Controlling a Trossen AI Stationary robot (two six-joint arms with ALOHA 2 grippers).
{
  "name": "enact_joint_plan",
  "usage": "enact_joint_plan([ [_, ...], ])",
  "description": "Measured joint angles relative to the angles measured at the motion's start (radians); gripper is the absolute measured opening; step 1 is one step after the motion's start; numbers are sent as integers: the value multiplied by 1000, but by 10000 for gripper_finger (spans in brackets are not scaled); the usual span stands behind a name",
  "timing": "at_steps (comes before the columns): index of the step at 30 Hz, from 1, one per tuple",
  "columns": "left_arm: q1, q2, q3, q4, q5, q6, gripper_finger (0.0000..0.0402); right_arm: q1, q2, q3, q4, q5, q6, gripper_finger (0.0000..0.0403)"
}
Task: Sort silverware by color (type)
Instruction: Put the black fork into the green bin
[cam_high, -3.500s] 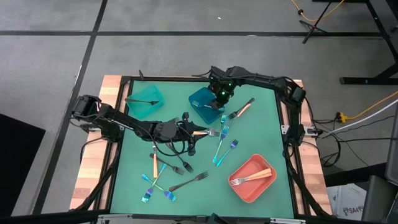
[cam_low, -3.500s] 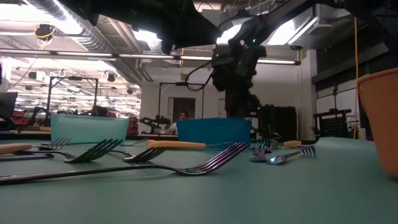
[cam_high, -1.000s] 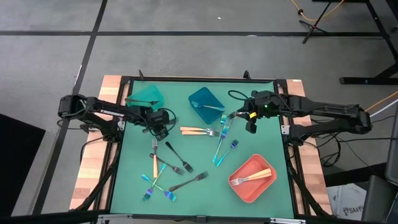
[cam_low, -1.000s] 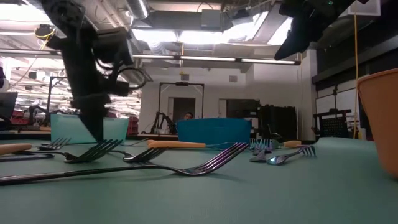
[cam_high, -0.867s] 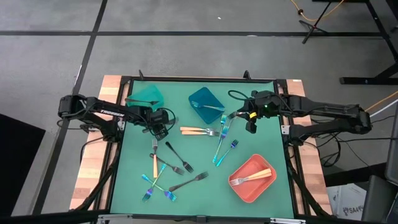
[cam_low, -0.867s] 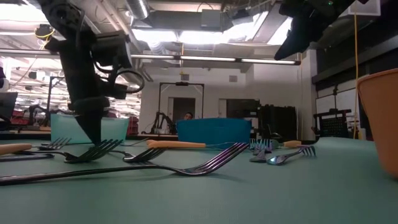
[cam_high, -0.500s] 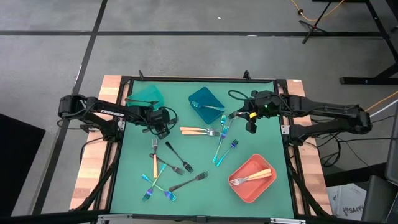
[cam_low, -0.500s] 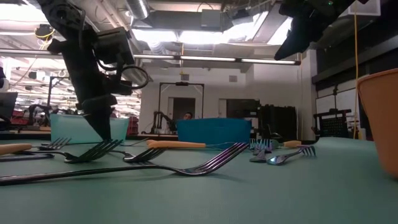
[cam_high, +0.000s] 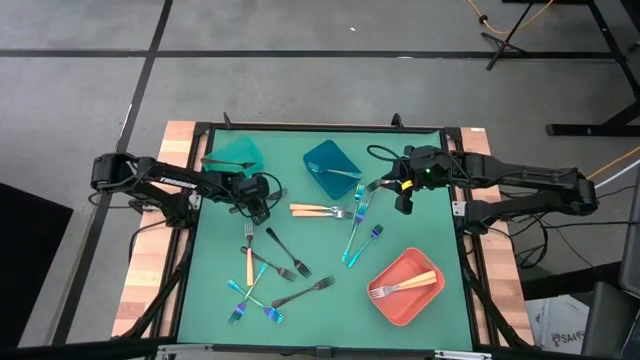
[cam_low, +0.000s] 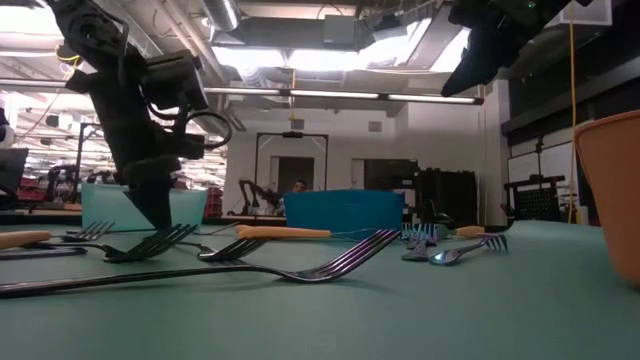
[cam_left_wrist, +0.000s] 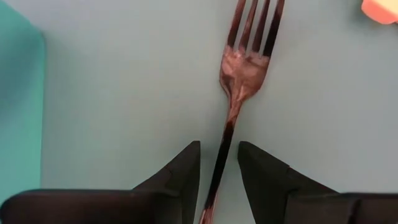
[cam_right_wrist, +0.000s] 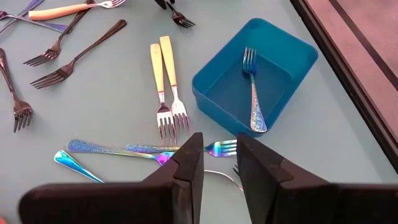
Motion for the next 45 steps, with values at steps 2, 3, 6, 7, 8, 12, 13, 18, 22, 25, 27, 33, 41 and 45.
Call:
enact_joint_plan([
  [2, 0, 1, -1, -2, 8, 0, 98, 0, 0, 0, 0, 0, 0, 85],
  [3, 0, 1, -1, -2, 13, -1, 91, 0, 0, 0, 0, 0, 0, 85],
  [6, 0, 1, -2, -4, 23, -4, 64, 0, 0, 0, 0, 0, 0, 85],
  [7, 1, 1, -2, -4, 27, -4, 55, 0, 0, 0, 0, 0, 0, 85],
  [8, 1, 1, -2, -4, 30, -4, 46, 0, 0, 0, 0, 0, 0, 85],
  [12, 1, 2, -2, -4, 33, -30, 16, 0, 0, 0, 0, 0, 0, 85],
  [13, 1, 2, -2, -4, 33, -40, 10, 0, 0, 0, 0, 0, 0, 85],
  [18, 1, 3, 5, -11, 37, -53, 7, 0, 0, 0, 0, 0, 0, 85],
  [22, 1, 7, 39, -22, 43, -49, 5, 0, 0, 0, 0, 0, 0, 85],
  [25, 1, 10, 77, -46, 61, -20, 4, 0, 0, 0, 0, 0, 0, 85],
  [27, 0, 9, 112, -61, 61, 13, 4, 0, 0, 0, 0, 0, 0, 85],
  [33, 0, 8, 250, -217, 28, 125, 4, 0, 0, 0, 0, 0, 0, 85],
  [41, 1, 6, 452, -476, -209, 358, 4, 0, 0, 0, 0, 0, 0, 85],
  [45, 3, 5, 503, -538, -350, 491, 4, 0, 0, 0, 0, 0, 0, 85],
])
